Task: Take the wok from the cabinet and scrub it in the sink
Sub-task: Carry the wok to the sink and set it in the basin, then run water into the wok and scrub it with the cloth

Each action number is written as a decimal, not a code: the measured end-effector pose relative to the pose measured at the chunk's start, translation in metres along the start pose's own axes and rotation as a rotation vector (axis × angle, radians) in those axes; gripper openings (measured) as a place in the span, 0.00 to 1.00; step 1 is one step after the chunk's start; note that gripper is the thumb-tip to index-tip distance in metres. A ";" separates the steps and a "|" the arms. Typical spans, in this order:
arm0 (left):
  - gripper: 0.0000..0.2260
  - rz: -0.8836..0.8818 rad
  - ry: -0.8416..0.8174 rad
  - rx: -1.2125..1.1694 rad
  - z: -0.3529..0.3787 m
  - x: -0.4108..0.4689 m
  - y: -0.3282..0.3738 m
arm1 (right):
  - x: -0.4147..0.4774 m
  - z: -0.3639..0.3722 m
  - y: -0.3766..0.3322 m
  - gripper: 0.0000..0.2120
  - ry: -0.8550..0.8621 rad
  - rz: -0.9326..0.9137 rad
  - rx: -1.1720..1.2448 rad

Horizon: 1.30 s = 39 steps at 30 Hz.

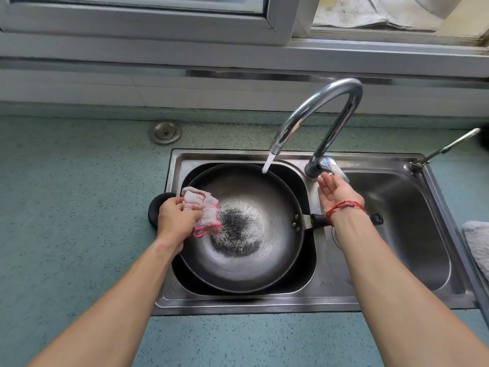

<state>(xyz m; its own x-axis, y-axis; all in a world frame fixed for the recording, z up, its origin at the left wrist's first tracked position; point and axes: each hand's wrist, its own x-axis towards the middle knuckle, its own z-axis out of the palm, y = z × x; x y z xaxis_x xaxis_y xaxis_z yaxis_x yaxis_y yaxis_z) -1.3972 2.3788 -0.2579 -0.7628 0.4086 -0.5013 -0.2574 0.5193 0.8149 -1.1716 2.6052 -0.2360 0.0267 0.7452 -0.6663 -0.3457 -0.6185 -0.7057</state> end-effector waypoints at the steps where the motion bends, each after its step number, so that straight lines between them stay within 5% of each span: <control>1: 0.15 -0.002 -0.003 0.000 0.000 0.000 -0.001 | 0.001 0.000 0.000 0.07 -0.002 -0.004 -0.006; 10: 0.20 -0.023 -0.045 -0.066 0.007 -0.007 -0.003 | -0.015 -0.003 0.015 0.08 -0.050 0.028 -0.153; 18: 0.20 -0.023 -0.225 -0.116 0.023 -0.031 -0.001 | -0.057 0.002 0.092 0.15 -0.344 0.207 -0.568; 21: 0.20 -0.018 -0.315 -0.116 0.030 -0.041 -0.001 | -0.070 0.004 0.116 0.25 -0.493 0.414 -0.521; 24: 0.19 0.032 -0.349 -0.049 0.034 -0.048 -0.004 | -0.076 0.003 0.130 0.25 -0.646 0.514 -0.343; 29: 0.16 0.142 -0.296 0.110 0.024 -0.044 -0.008 | -0.068 -0.001 0.134 0.17 -0.560 0.437 -0.336; 33: 0.14 0.221 -0.169 0.229 0.004 -0.030 -0.006 | -0.062 0.000 0.127 0.06 -0.393 0.140 -0.551; 39: 0.08 0.348 0.156 0.385 -0.034 -0.010 0.004 | -0.053 0.004 0.125 0.07 -0.521 0.080 -0.836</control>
<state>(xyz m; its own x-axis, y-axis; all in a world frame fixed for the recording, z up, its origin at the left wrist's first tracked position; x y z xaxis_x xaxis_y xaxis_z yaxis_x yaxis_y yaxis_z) -1.4112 2.3511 -0.2394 -0.8506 0.5045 -0.1480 0.2400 0.6230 0.7445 -1.2202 2.4893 -0.2877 -0.4539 0.5860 -0.6712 0.4510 -0.4986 -0.7403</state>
